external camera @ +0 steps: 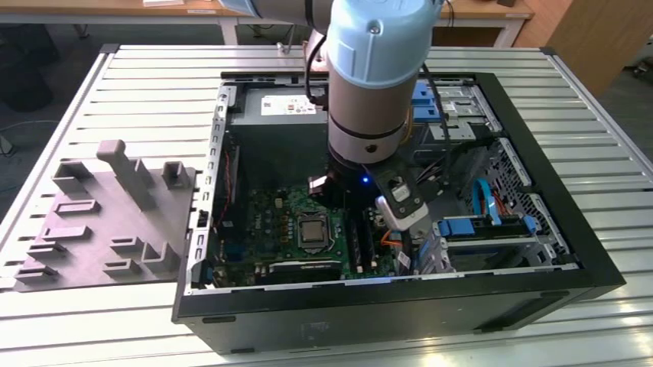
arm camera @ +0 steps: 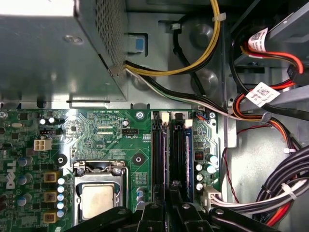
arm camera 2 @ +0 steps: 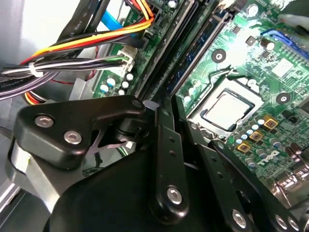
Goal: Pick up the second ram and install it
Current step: 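Insert the second ram into the second slot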
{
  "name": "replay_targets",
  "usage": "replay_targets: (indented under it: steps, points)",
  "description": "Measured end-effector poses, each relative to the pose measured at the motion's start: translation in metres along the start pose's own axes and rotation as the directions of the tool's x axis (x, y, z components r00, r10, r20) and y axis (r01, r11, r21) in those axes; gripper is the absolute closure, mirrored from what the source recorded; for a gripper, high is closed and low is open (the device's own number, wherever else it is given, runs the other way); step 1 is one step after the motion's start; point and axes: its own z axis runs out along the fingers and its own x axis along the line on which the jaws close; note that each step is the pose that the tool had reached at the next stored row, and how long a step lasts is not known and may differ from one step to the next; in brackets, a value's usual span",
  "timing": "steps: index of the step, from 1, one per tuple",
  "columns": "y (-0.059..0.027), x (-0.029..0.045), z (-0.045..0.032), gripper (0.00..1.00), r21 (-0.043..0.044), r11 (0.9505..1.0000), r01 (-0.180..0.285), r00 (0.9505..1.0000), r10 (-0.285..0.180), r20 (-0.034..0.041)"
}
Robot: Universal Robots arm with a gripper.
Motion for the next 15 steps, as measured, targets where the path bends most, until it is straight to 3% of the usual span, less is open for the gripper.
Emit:
replay_targets:
  steps: [10, 15]
  points:
    - [0.0024, -0.0015, -0.0286, 0.82, 0.0003, 1.0000, 0.000, 1.0000, 0.000, 0.0000]
    - [0.0025, -0.0016, -0.0302, 0.82, 0.0005, 1.0000, 0.000, 1.0000, 0.000, 0.0002]
